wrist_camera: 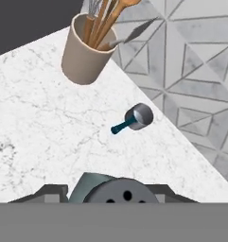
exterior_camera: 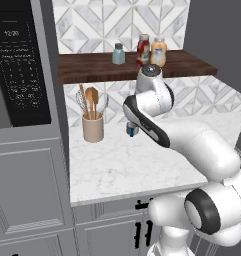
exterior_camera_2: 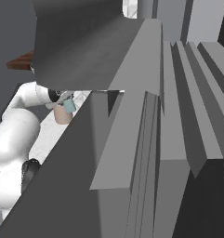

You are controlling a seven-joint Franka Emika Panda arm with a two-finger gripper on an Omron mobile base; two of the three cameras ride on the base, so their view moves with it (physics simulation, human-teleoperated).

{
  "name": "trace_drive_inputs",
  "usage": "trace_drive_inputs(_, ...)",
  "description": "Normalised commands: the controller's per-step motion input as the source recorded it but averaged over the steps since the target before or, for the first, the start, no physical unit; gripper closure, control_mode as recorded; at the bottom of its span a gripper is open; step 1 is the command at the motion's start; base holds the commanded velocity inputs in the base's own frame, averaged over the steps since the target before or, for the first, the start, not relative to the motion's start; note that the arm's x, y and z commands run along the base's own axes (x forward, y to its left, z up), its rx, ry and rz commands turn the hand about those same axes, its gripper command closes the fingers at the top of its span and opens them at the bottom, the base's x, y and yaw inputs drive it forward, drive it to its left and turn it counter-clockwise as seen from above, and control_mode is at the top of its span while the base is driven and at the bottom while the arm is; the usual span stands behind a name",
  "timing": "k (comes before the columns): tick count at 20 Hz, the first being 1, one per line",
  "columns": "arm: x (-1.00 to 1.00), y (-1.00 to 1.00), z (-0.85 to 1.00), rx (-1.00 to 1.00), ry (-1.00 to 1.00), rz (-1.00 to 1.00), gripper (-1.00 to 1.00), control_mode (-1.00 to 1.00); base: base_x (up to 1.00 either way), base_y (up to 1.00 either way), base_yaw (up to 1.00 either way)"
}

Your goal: Put the shaker and condiment bottle from the counter next to their counterparts in the cabinet.

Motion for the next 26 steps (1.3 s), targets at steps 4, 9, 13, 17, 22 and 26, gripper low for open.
trace_drive_inputs(4,0.00,0.35,0.74,0.00,0.00,0.16,1.00,-1.00,0.00,0.00,0.00)
trace_drive_inputs(9,0.00,0.30,0.52,0.00,-0.02,0.18,1.00,-1.00,0.00,0.00,0.00)
trace_drive_inputs(13,0.00,0.34,0.36,-0.03,-0.08,0.17,1.00,-1.00,0.00,0.00,0.00)
trace_drive_inputs(17,0.00,0.36,0.27,-0.08,-0.10,0.15,1.00,-1.00,0.00,0.00,0.00)
trace_drive_inputs(22,0.00,0.33,0.26,-0.13,-0.14,0.11,1.00,-1.00,0.00,0.00,0.00)
trace_drive_inputs(26,-0.12,0.11,0.46,-0.04,-0.07,0.06,1.00,-1.00,0.00,0.00,0.00)
